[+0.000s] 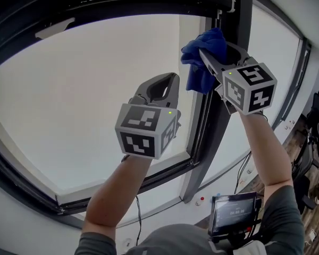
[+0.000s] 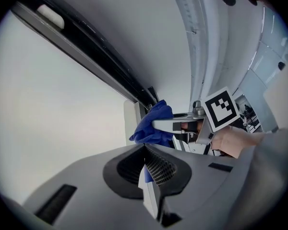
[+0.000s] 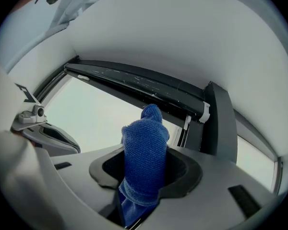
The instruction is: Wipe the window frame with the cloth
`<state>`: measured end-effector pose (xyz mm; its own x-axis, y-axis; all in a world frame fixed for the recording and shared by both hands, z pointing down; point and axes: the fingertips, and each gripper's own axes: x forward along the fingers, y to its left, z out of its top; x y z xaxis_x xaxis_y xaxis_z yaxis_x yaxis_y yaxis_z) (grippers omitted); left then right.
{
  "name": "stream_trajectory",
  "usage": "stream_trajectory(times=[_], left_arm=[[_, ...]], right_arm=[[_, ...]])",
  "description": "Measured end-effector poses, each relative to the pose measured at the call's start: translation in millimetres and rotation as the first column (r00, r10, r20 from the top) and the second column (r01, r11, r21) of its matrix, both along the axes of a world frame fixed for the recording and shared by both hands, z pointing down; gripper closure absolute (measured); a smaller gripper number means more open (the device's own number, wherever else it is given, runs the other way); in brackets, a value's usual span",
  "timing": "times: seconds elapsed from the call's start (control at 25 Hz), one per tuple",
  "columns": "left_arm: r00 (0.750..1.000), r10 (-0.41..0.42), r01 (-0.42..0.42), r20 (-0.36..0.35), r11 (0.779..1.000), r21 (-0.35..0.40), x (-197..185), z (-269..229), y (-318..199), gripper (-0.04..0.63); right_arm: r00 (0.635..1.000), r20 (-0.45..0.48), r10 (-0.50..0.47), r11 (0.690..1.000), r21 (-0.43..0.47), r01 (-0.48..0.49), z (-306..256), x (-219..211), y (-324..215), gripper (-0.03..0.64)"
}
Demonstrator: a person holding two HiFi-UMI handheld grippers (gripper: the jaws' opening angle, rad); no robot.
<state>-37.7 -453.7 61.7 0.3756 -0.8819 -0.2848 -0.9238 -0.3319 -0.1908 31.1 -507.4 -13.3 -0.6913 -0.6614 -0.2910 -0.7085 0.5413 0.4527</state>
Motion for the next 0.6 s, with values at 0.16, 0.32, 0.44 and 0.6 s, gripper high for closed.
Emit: stream_trajectory(times=[0.16, 0.32, 0.44, 0.6], left_arm=[[1.000, -0.002, 0.002, 0.000, 1.000, 0.007, 0, -15, -13, 0.588], [1.000, -0.016, 0.016, 0.020, 1.000, 0.025, -2, -27, -17, 0.588], [1.000, -0.002, 0.001, 0.021, 0.999, 0.039, 3, -35, -20, 0.588], [0.999, -0.011, 0.010, 0.030, 0.999, 0.034, 7, -38, -27, 0.588]], right_arm=[[0.997, -0.043, 0.060, 0.996, 0.072, -0.057, -23, -6, -12, 0.443], [0.985, -0.114, 0.126, 0.982, 0.152, -0.108, -33, -15, -20, 0.443], [0.966, -0.192, 0.173, 0.967, 0.219, -0.129, -31, -23, -20, 0.443], [0.936, -0.264, 0.234, 0.947, 0.281, -0.158, -26, -31, -25, 0.443]])
